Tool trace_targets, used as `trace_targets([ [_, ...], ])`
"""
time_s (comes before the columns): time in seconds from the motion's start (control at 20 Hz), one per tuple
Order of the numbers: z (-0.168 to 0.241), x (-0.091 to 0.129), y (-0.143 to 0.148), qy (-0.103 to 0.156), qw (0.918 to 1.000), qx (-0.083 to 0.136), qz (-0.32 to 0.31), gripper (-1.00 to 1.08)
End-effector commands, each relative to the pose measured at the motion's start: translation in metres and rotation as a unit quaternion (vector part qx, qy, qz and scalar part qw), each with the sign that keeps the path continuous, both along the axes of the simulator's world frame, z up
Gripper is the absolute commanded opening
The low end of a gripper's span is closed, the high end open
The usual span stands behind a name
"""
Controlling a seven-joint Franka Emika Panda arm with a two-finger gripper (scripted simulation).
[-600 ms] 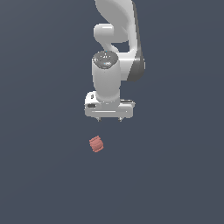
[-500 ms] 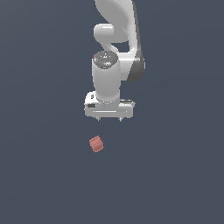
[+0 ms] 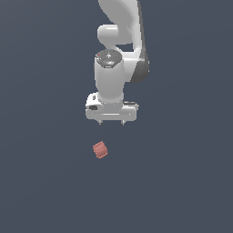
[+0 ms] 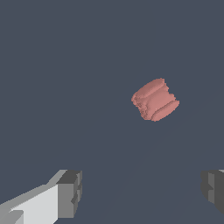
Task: Pick up the object and move it to a goal position.
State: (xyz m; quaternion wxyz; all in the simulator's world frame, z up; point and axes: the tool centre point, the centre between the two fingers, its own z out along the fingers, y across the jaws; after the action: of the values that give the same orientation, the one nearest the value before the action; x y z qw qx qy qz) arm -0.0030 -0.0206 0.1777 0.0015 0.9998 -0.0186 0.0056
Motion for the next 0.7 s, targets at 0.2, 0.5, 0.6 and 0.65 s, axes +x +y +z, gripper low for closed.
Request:
trace_targets([
  [0.2, -0.002, 0.002, -0.001, 0.000, 1.0000, -0.001, 0.007, 1.00],
  [0.5, -0.009, 0.009, -0.006, 0.001, 0.9994, -0.002, 0.034, 1.00],
  [0.6, -0.012, 0.013, -0.009, 0.002, 0.9988, -0.003, 0.048, 1.00],
  [0.65, -0.014, 0.015, -0.010, 0.002, 0.9984, -0.003, 0.056, 1.00],
])
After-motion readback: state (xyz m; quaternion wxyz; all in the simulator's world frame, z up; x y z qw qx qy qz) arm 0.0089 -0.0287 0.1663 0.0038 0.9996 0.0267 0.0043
